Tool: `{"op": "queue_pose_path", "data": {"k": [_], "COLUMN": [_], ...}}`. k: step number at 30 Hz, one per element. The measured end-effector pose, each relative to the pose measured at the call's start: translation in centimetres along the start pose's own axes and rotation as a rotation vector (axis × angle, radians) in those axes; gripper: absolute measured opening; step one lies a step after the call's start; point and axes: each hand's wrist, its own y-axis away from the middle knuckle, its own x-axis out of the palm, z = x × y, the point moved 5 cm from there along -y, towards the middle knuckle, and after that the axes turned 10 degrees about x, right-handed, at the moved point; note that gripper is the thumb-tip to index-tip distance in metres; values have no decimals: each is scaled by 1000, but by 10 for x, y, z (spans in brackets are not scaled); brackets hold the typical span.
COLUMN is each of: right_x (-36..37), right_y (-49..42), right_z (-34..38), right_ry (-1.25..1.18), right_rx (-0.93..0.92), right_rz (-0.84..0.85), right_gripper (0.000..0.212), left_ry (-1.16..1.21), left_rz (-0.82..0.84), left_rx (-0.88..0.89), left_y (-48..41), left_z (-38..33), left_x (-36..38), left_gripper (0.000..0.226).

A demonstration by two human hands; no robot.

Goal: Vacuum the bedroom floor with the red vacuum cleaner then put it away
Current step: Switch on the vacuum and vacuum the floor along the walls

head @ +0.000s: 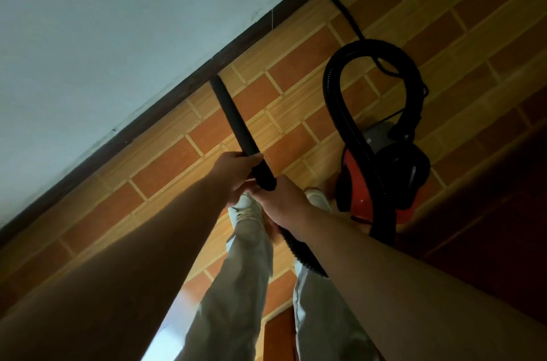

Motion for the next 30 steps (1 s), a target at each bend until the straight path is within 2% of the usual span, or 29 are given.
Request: {"op": "queue_pose_path", "data": {"k": [2, 6, 13, 15, 19, 23, 30], "right_x": [-12, -35, -61, -68, -78, -88, -109], "right_y": [40, 126, 253, 286, 337, 383, 449], "right_z": [0, 20, 62, 75, 89, 90, 77], "right_ry": [80, 229, 467, 508, 492, 401, 249], "right_rx": [-26, -116, -257, -299, -373, -418, -514], "right_rz": [-7, -31, -228, -268, -351, -346, -412], "right_gripper": [36, 24, 45, 46, 42, 36, 31], "left_ry": [82, 178, 263, 283, 270, 202, 2], "left_rz": [6, -1, -31, -19, 22, 38, 71], "left_rx": [-5, 43, 162, 223, 378, 524, 710], "left_y": [40, 119, 242, 275, 341, 401, 479], "left_z": [-6, -29, -95, -116, -149, -165, -187], "left_x": [-2, -10, -26, -27, -24, -20, 0], "left_gripper": [29, 26, 28, 22, 17, 31, 25]}}
